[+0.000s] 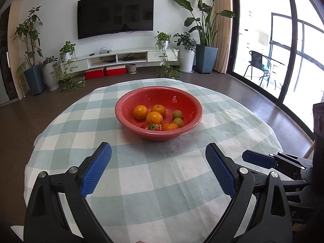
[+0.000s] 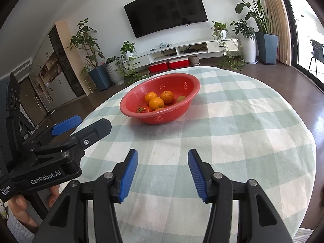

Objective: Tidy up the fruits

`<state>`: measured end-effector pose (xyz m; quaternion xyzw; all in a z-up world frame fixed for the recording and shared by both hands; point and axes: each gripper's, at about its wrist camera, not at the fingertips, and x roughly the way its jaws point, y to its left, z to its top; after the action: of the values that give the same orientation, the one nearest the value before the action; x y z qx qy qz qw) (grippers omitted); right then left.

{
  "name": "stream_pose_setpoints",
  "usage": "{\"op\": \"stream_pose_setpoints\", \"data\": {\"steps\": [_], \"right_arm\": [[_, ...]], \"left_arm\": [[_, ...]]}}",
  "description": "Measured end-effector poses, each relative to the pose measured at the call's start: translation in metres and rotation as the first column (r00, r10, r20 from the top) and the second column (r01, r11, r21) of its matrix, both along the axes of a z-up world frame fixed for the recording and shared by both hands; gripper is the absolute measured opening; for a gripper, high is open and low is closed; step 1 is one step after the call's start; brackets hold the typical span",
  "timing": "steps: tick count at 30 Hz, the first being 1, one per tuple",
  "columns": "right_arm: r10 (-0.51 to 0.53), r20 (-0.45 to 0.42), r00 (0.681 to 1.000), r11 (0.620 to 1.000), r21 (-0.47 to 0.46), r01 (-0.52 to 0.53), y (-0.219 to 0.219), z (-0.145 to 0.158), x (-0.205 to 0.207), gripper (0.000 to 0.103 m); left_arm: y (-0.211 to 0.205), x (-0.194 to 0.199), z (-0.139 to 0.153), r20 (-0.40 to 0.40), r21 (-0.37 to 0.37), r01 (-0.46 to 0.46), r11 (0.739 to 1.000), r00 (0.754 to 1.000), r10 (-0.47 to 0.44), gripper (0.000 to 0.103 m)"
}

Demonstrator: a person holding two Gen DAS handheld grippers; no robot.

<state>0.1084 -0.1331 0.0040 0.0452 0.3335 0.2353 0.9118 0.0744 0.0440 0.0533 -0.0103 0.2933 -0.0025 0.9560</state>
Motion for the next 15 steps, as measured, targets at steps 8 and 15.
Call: {"op": "stream_pose_setpoints", "data": {"steps": [8, 15], "right_arm": [[-0.009, 0.012, 1.0, 1.0, -0.008, 0.009, -0.0049, 0.0001, -0.0077, 0.056], [-0.015, 0.016, 1.0, 1.0, -0.008, 0.015, -0.0068, 0.0009, -0.0092, 0.057]], "left_arm": [[-0.0084, -0.0074, 0.0038, 0.008, 0.013, 0.009, 1.0, 1.0, -0.009, 0.096], [-0.0101, -0.0095, 0.0041, 0.008, 0.015, 0.007, 1.0, 1.0, -0.007, 0.097]]}}
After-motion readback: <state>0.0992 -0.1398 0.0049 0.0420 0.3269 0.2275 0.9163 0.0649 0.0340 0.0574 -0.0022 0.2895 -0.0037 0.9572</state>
